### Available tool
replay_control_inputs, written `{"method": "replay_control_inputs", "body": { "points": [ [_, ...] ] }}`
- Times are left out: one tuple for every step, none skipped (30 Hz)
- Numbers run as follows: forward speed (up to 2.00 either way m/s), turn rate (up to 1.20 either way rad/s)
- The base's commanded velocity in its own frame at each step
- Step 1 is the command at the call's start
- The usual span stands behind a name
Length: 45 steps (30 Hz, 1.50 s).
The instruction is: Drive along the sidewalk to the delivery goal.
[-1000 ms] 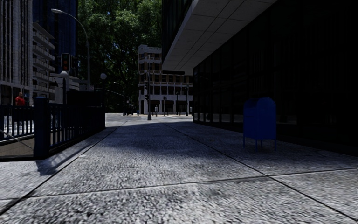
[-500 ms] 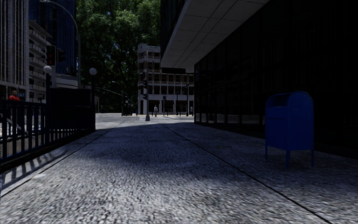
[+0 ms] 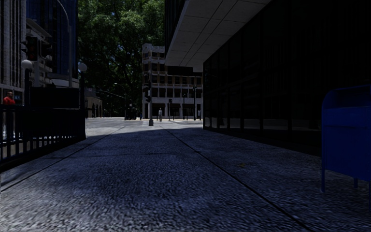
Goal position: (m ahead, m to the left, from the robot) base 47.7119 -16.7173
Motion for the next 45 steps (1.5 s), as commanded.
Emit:
{"method": "replay_control_inputs", "body": {
  "points": [
    [2.00,0.00],
    [2.00,0.00],
    [2.00,0.00],
    [2.00,0.00],
    [2.00,0.00],
    [2.00,0.00],
    [2.00,0.00],
    [2.00,0.00],
    [2.00,0.00],
    [2.00,0.00],
    [2.00,0.00],
    [2.00,0.00],
    [2.00,0.00],
    [2.00,0.00],
    [2.00,0.00],
    [2.00,0.00],
    [2.00,0.00],
    [2.00,0.00],
    [2.00,0.00],
    [2.00,0.00],
    [2.00,0.00],
    [2.00,0.00],
    [2.00,0.00],
    [2.00,0.00],
    [2.00,0.00],
    [2.00,0.00],
    [2.00,0.00],
    [2.00,0.00],
    [2.00,0.00],
    [2.00,0.00],
    [2.00,0.00],
    [2.00,0.00],
    [2.00,0.00],
    [2.00,0.00],
    [2.00,0.00],
    [2.00,0.00],
    [2.00,0.00],
    [2.00,0.00],
    [2.00,0.00],
    [2.00,0.00],
    [2.00,0.00],
    [2.00,0.00],
    [2.00,0.00],
    [2.00,0.00],
    [2.00,0.00]
  ]
}}
